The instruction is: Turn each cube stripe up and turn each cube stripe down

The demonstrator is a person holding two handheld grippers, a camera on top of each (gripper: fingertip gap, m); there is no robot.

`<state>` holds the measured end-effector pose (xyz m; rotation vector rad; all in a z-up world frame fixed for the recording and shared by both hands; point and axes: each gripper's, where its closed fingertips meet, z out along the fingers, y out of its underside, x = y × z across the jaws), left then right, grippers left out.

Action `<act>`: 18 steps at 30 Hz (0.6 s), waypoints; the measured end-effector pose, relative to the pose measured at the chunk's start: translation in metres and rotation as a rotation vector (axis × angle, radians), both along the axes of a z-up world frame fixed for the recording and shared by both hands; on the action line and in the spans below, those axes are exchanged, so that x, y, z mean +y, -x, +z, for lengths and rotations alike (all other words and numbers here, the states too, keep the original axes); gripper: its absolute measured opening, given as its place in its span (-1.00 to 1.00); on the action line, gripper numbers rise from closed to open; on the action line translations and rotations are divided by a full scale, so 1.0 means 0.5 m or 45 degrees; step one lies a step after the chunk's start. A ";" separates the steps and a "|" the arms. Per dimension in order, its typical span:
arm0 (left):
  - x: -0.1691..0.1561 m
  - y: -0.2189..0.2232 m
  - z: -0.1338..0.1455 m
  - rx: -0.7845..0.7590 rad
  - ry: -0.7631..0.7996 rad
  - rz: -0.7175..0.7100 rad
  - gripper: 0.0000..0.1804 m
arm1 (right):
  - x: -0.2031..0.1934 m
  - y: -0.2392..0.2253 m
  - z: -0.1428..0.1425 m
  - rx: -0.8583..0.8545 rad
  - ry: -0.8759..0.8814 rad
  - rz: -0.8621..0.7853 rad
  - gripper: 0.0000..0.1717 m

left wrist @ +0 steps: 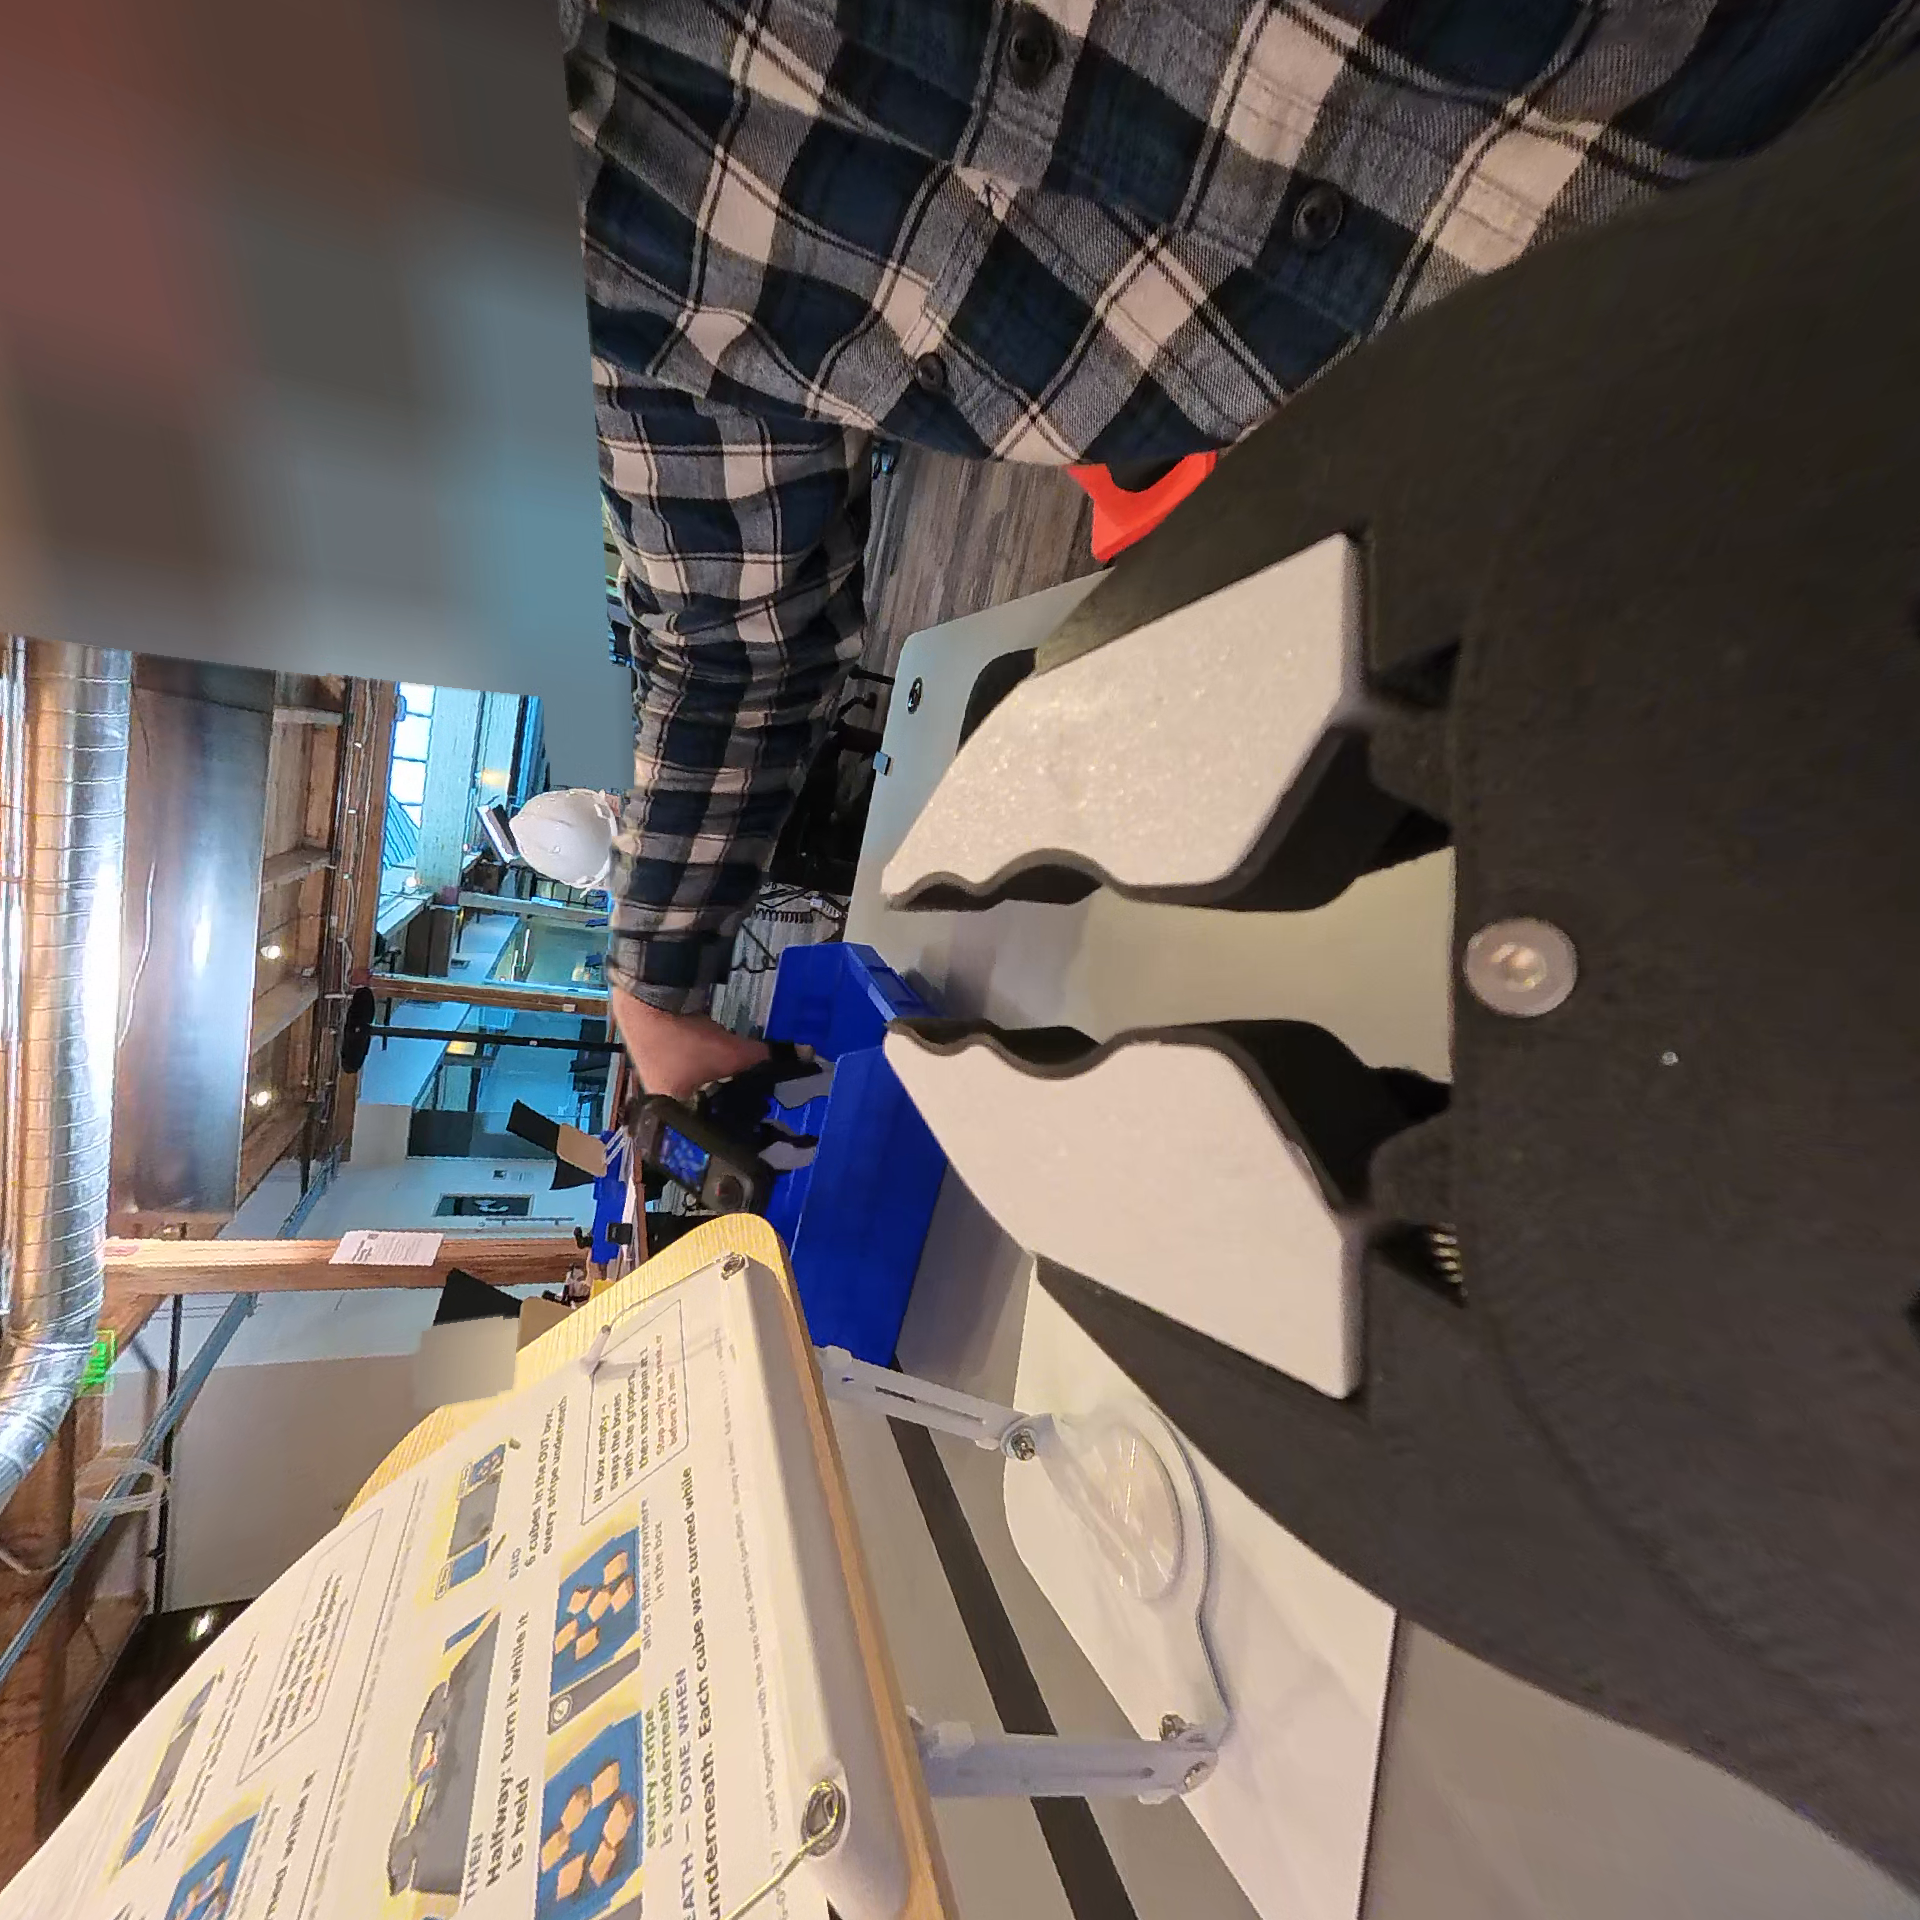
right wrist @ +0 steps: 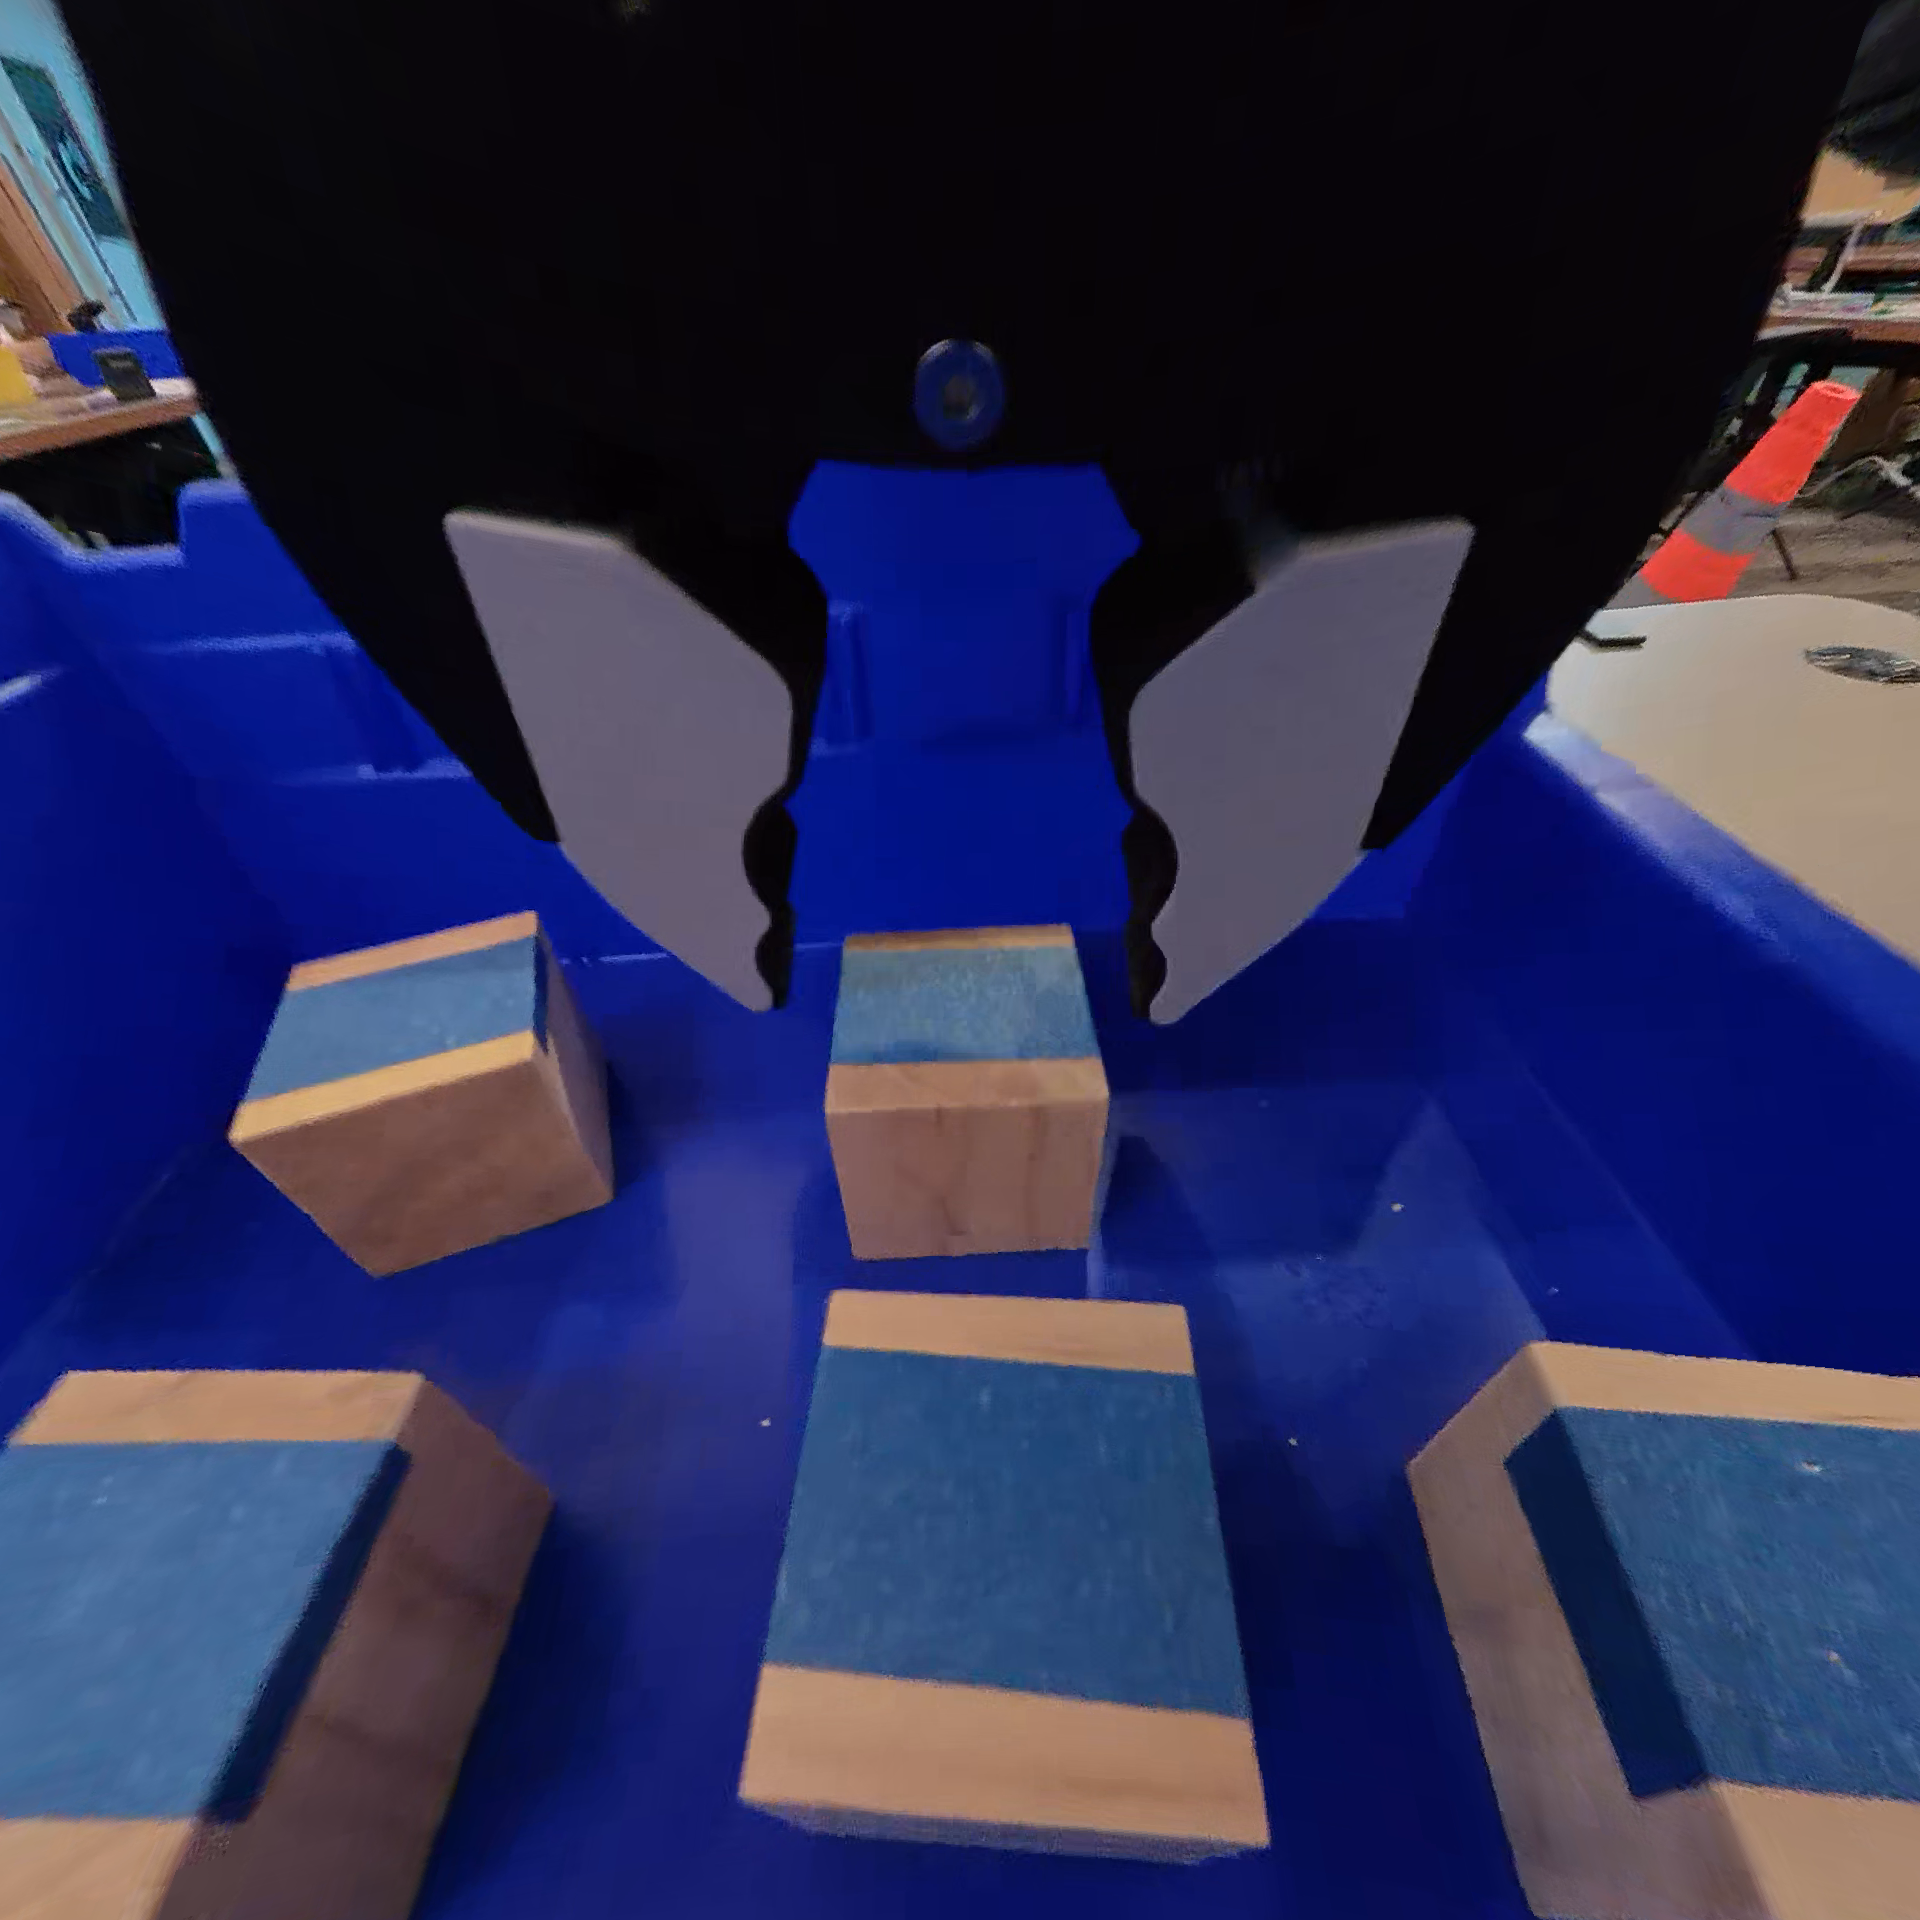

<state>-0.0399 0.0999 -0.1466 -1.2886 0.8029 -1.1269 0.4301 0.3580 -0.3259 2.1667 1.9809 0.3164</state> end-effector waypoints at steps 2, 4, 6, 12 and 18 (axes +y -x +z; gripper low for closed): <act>0.000 0.005 -0.001 0.014 -0.007 0.008 -0.79 | -0.003 0.011 0.028 0.037 -0.019 -0.026 -0.25; 0.011 0.023 -0.005 0.079 -0.026 0.069 -0.77 | -0.005 0.032 0.067 0.079 -0.102 -0.020 -0.18; 0.040 0.067 0.001 0.221 -0.075 0.187 -0.69 | -0.021 0.065 0.112 0.140 -0.193 0.020 -0.25; 0.230 0.251 0.019 0.926 -0.220 0.519 -0.53 | -0.146 0.202 0.189 0.334 -0.350 0.244 -0.42; 0.460 0.446 -0.137 1.650 -0.002 0.502 -0.43 | -0.254 0.315 0.182 0.500 -0.300 0.412 -0.43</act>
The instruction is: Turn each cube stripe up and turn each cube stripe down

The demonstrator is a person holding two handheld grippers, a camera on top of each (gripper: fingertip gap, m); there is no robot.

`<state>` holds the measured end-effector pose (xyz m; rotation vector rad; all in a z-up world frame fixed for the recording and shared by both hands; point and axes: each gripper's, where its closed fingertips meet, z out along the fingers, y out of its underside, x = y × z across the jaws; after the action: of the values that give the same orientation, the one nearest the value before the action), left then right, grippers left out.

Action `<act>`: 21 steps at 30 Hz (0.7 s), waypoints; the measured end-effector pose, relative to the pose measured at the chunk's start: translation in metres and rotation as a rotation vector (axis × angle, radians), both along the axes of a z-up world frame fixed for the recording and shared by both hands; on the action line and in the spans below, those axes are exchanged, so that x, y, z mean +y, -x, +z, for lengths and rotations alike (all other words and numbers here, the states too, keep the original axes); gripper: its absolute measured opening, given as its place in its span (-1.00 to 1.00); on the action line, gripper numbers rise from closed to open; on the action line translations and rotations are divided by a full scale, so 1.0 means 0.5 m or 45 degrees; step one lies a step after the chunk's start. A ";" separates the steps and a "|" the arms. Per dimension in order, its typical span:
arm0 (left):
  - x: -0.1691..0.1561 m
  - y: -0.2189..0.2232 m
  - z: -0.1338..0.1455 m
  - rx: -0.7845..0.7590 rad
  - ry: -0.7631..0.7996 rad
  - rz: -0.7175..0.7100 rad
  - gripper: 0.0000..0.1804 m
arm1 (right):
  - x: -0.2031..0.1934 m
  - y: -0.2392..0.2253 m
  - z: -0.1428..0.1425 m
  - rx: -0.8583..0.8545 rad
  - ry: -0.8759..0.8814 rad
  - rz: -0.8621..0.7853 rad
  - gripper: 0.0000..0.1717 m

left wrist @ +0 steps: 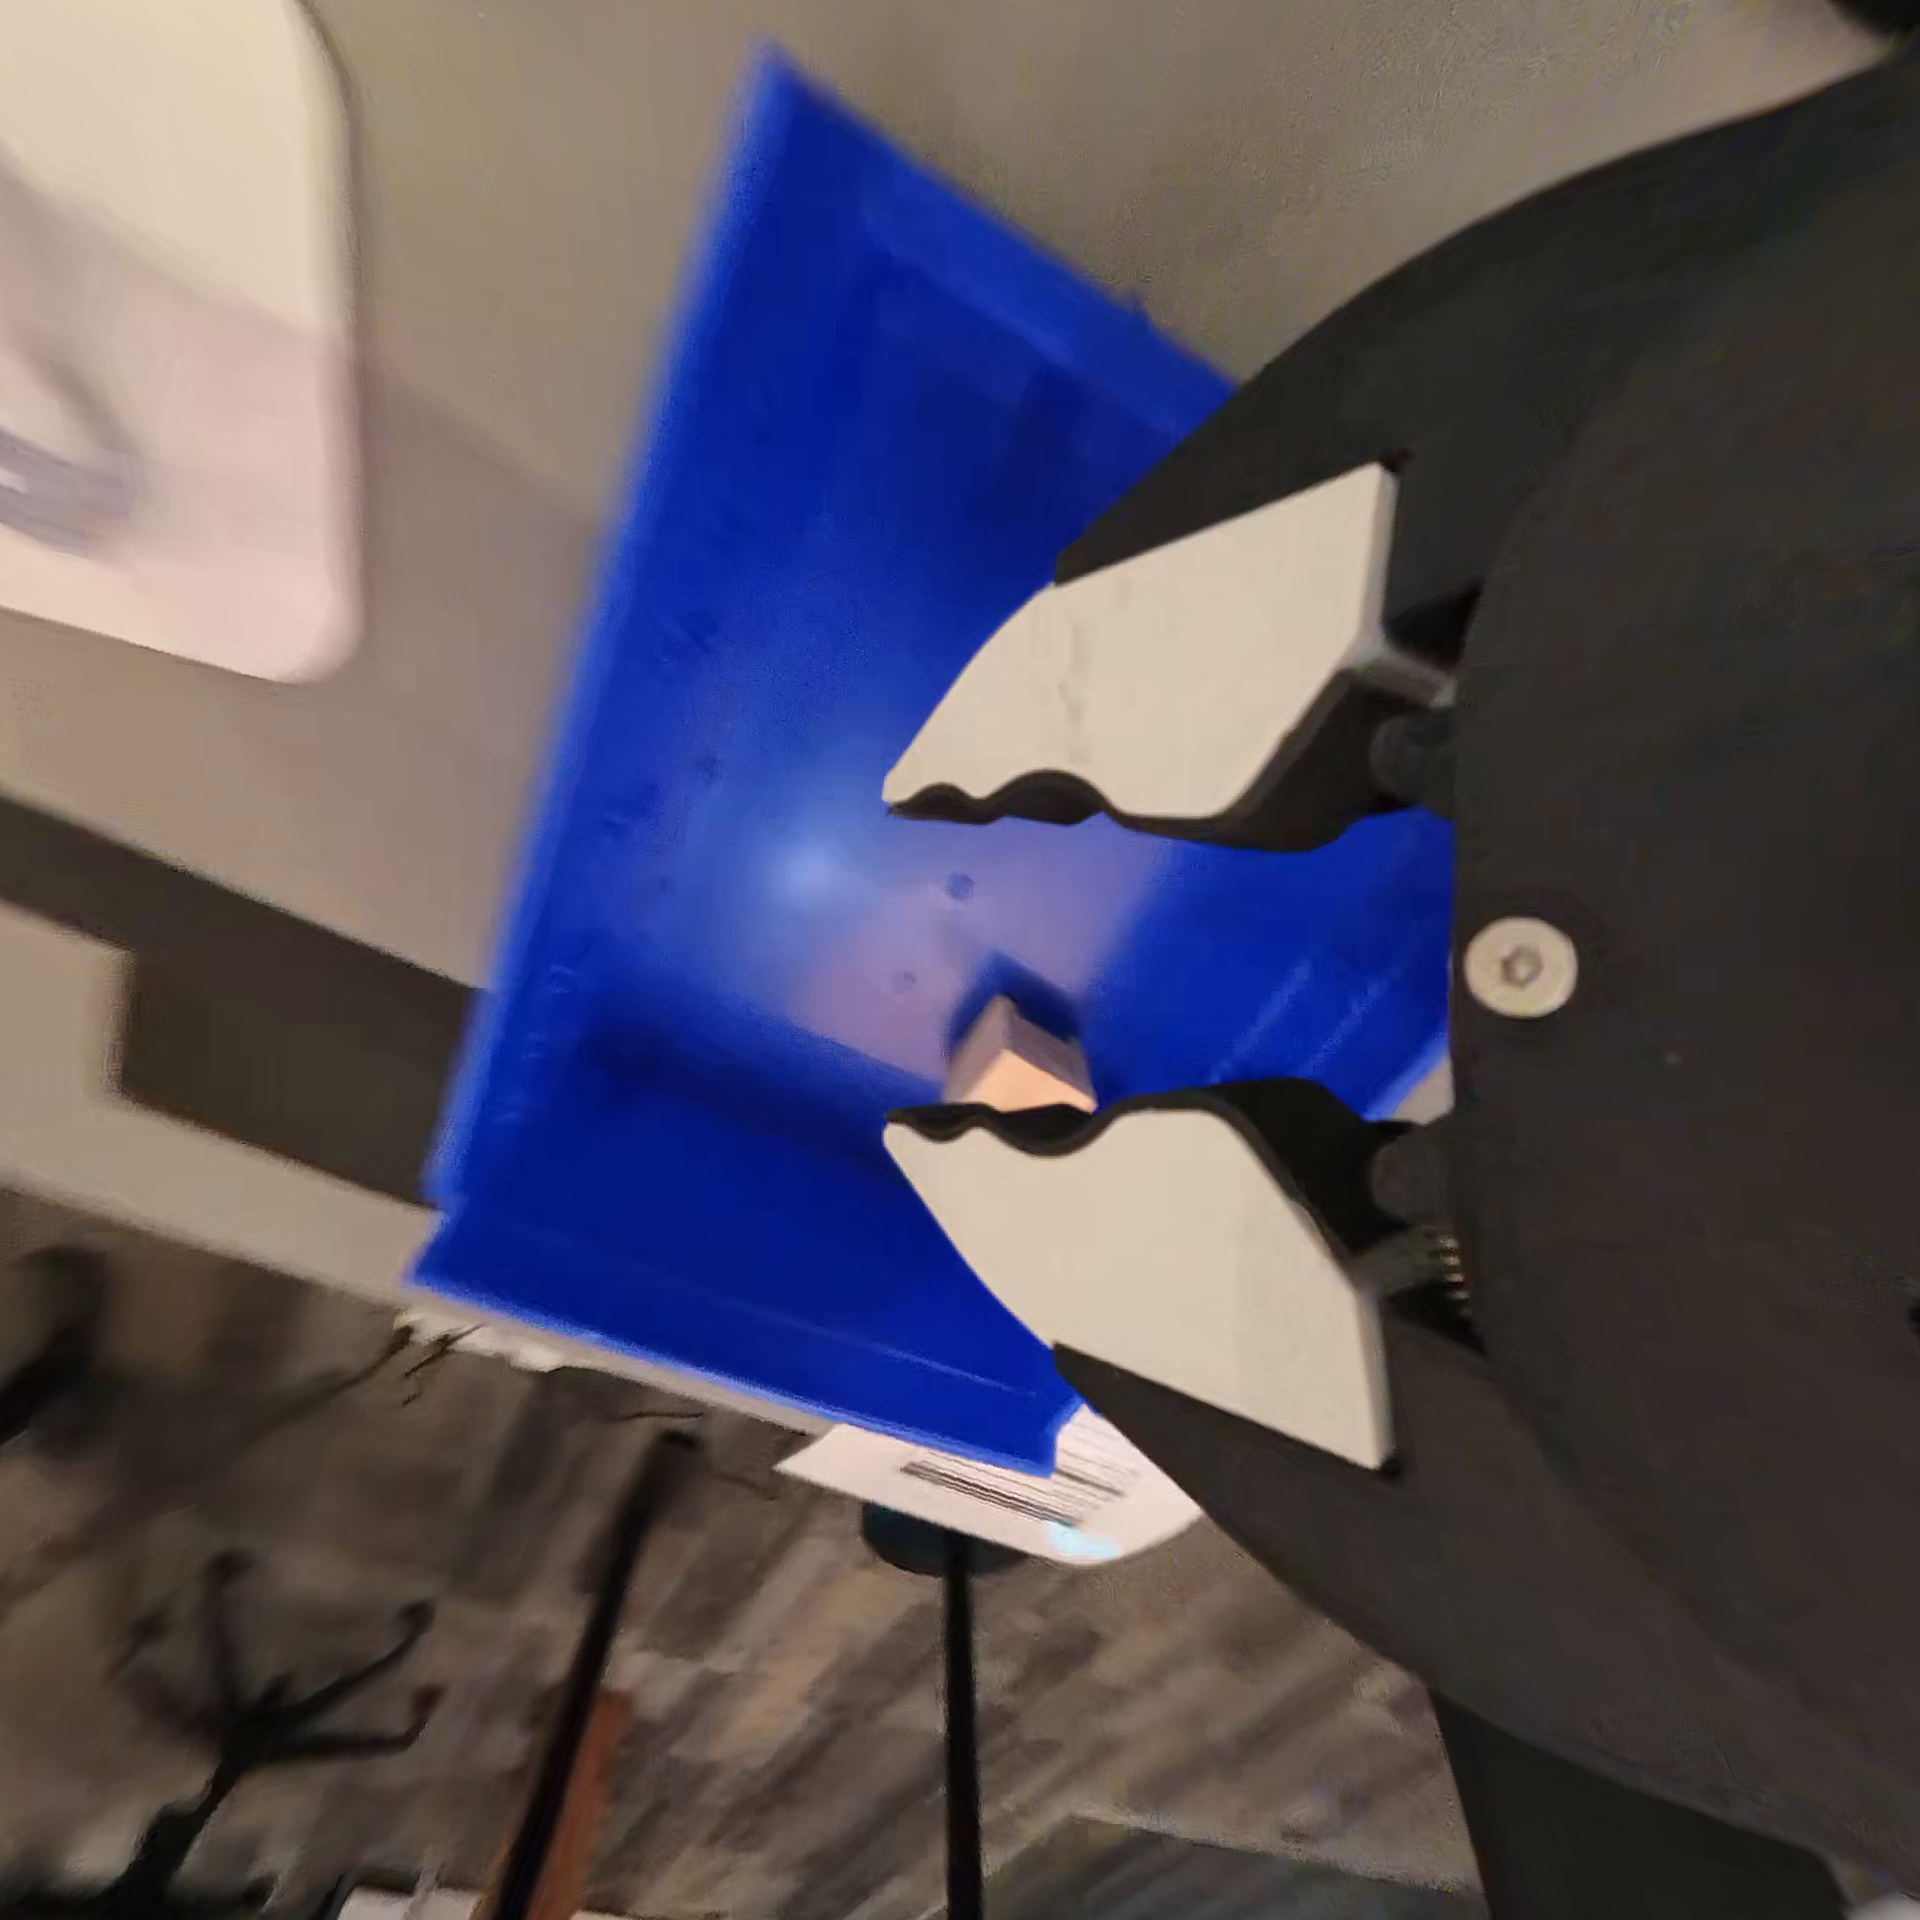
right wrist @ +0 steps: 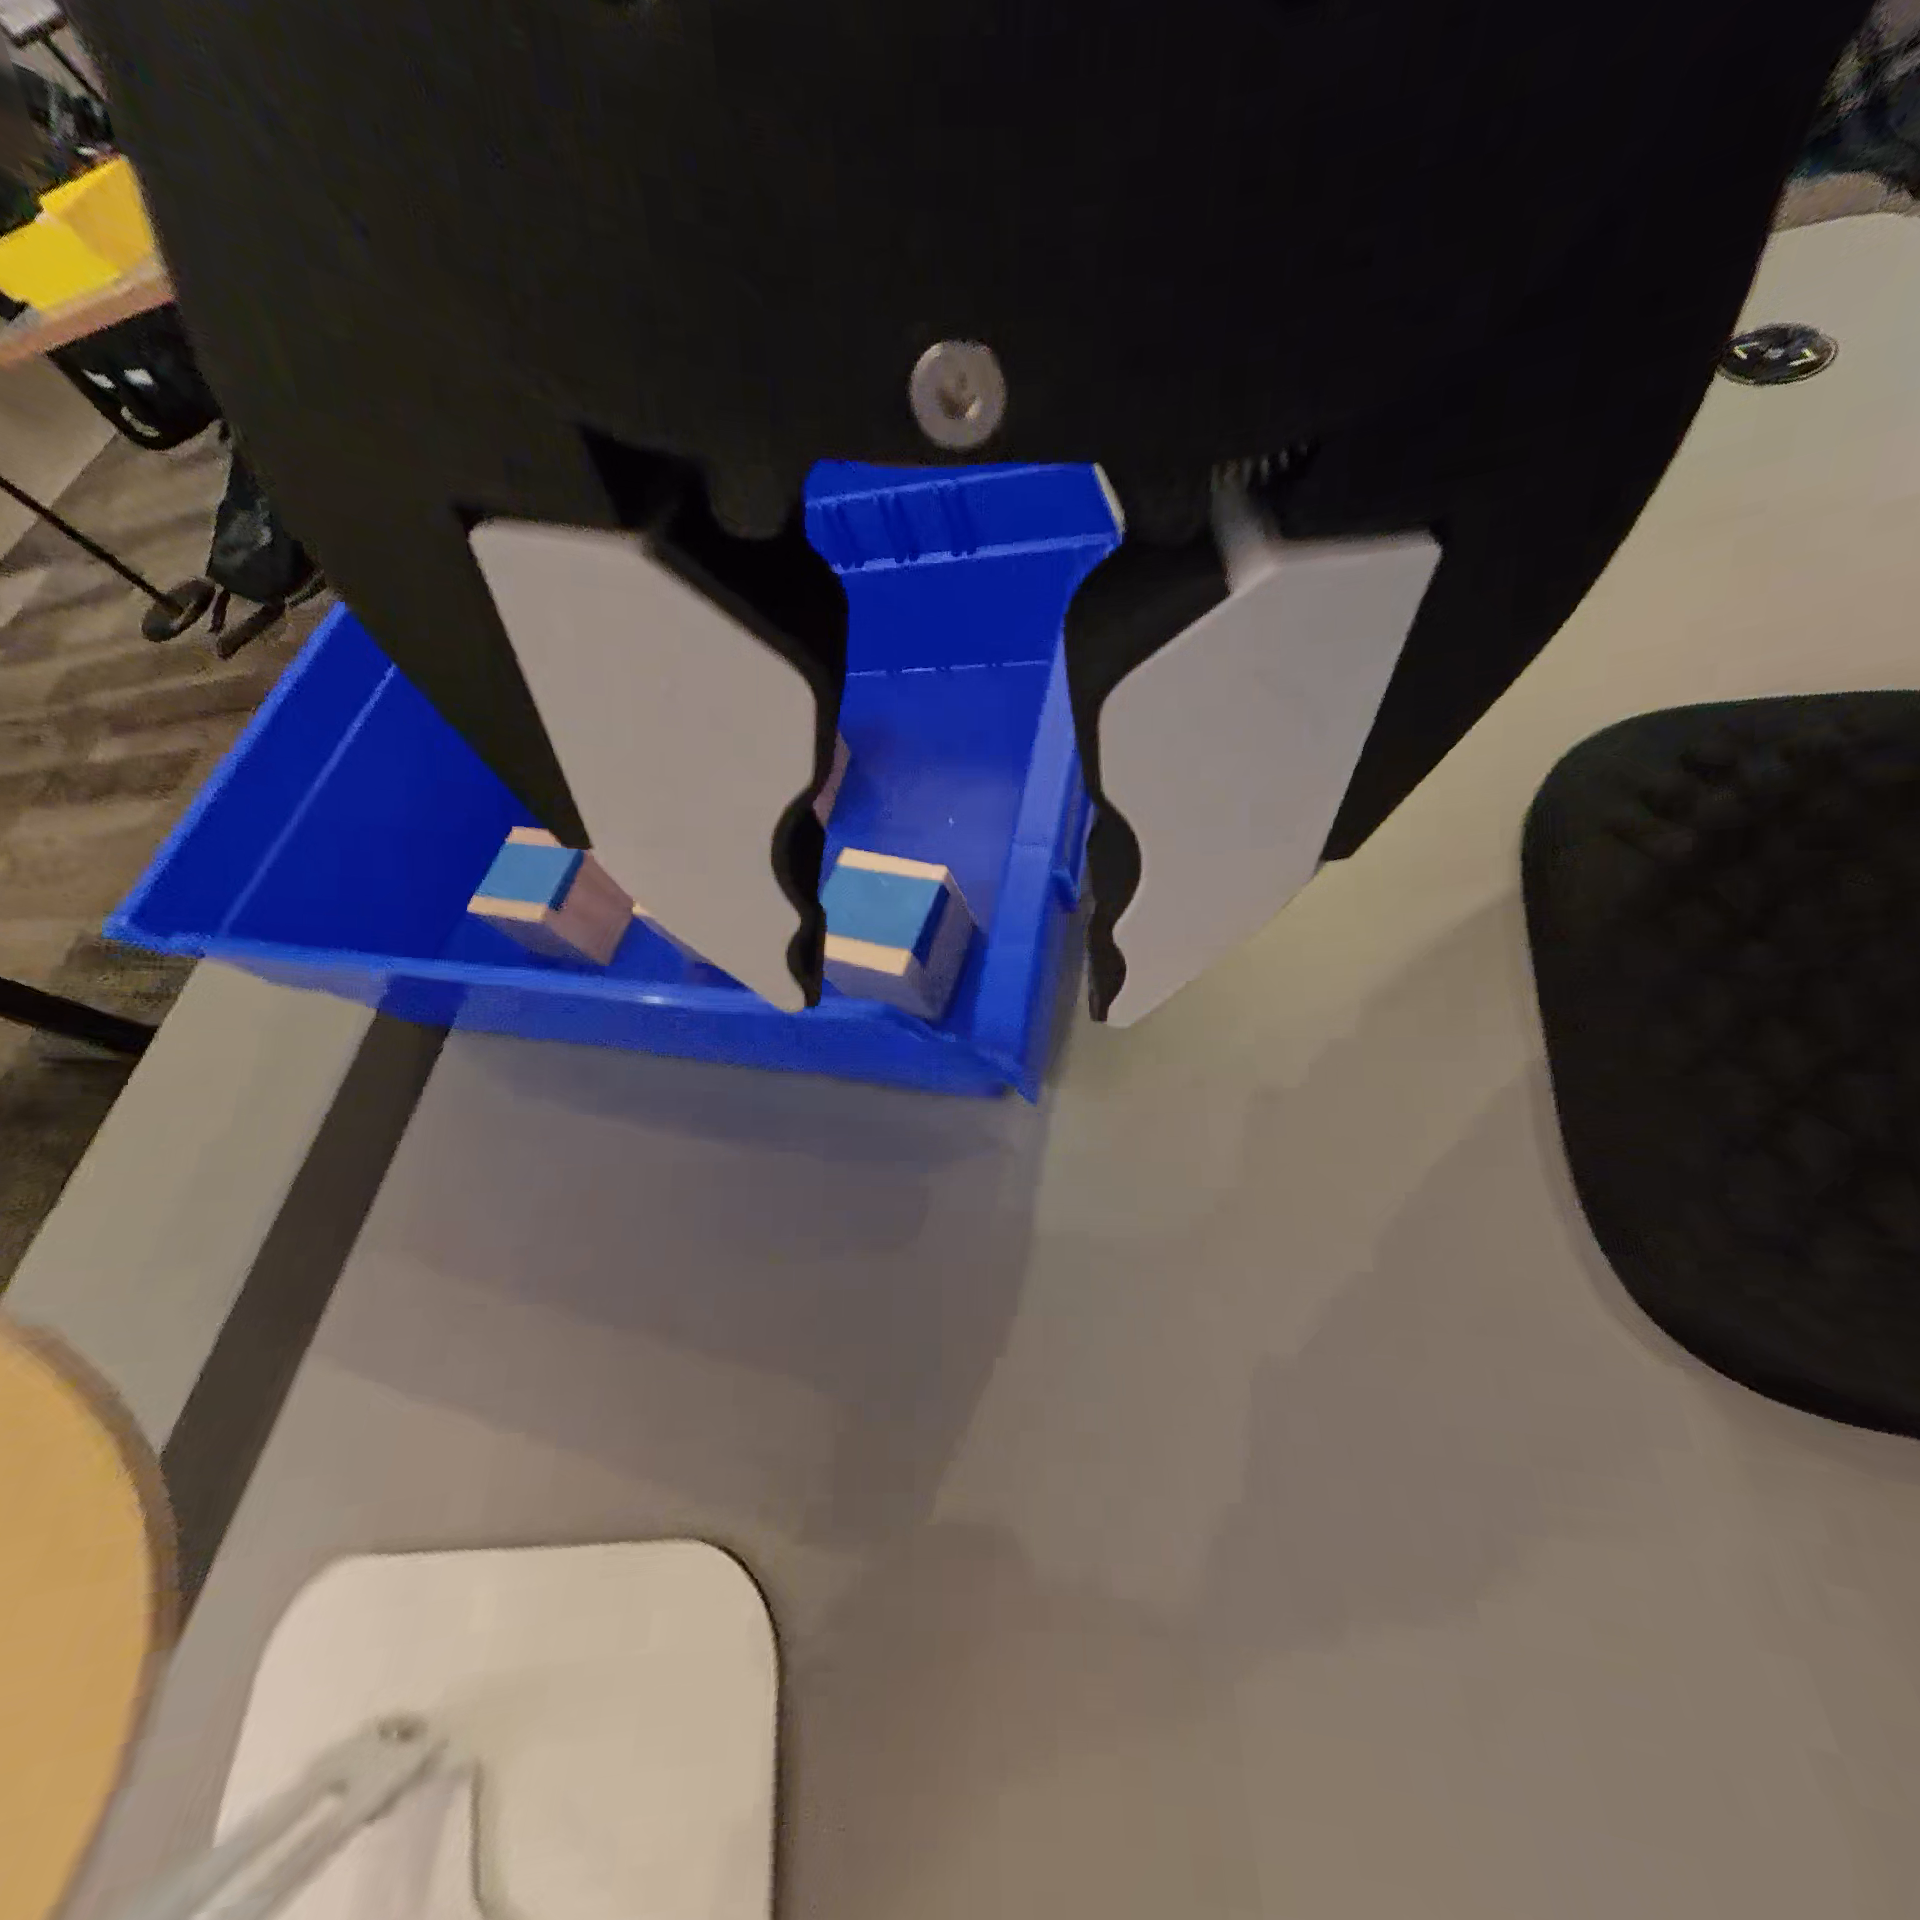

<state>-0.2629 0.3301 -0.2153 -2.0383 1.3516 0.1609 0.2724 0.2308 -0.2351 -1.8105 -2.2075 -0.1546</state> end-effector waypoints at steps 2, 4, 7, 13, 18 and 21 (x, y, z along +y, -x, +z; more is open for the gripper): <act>0.047 0.055 -0.056 0.271 0.078 -0.031 -0.39 | -0.014 0.014 -0.007 -0.028 0.007 0.028 -0.44; 0.082 0.094 -0.103 0.462 0.159 -0.059 -0.32 | -0.026 0.029 -0.013 -0.038 0.015 0.062 -0.45; 0.119 0.126 -0.161 0.604 0.272 -0.088 -0.15 | -0.042 0.051 -0.018 -0.035 0.028 0.114 -0.48; 0.145 0.184 -0.241 0.765 0.504 -0.033 -0.38 | -0.056 0.080 -0.030 -0.027 0.045 0.175 -0.49; 0.140 0.150 -0.209 0.506 0.515 0.044 -0.46 | -0.062 0.136 -0.011 0.079 -0.003 0.228 -0.47; 0.110 0.049 -0.104 -0.098 0.397 0.062 -0.46 | -0.064 0.221 0.034 0.289 -0.135 0.285 -0.40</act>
<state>-0.2876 0.3852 -0.2675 -2.3090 1.3473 -0.1137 0.1617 0.1987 -0.2180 -1.4370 -2.1748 -0.0177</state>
